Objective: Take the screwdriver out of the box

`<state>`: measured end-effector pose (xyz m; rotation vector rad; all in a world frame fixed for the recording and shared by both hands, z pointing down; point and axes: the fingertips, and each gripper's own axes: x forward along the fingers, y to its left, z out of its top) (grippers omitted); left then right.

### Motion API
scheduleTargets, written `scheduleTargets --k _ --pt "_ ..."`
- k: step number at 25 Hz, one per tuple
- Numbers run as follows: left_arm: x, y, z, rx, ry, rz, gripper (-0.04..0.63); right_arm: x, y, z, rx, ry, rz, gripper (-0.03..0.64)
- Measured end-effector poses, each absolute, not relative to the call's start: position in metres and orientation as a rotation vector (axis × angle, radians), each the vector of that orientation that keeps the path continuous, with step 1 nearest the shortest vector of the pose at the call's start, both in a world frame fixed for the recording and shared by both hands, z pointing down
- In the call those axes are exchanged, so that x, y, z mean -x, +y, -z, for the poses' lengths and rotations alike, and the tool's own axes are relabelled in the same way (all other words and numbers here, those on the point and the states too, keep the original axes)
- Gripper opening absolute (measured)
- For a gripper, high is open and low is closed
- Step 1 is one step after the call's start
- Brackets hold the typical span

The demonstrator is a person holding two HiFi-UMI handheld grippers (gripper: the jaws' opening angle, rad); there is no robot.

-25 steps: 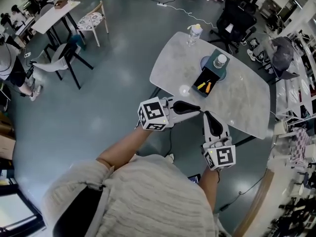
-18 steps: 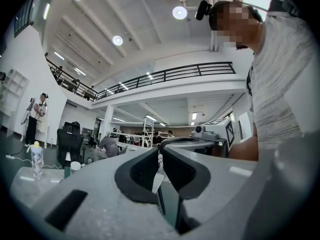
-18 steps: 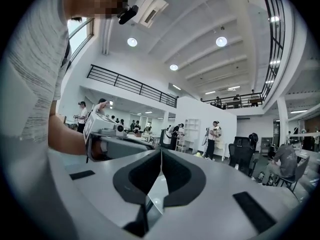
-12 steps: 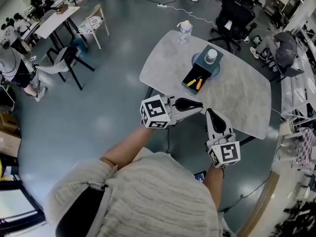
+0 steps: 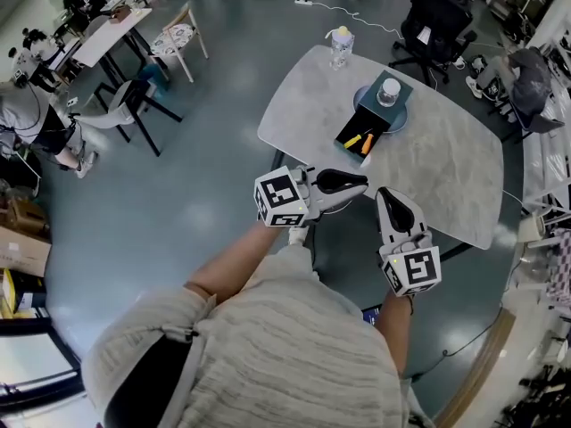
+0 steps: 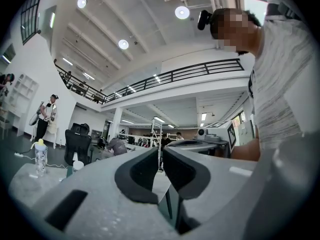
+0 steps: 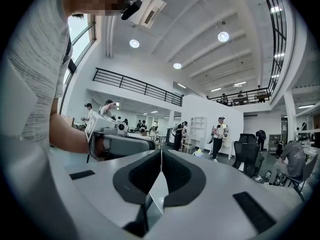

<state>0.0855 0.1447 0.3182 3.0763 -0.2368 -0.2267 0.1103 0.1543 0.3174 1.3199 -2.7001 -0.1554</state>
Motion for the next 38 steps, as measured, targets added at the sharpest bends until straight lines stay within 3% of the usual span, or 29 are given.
scheduleTargets --k 27,38 --pt "-0.104 -0.122 -0.346 -3.035 -0.219 0.203 0.038 -0.128 -0.105 -0.338 -1.318 -2.604 0.1 0.012" --pt "-0.129 -0.184 -0.375 -2.964 -0.279 0.096 0.038 -0.155 -0.165 -0.365 -1.271 -2.565 0.048 0.012"
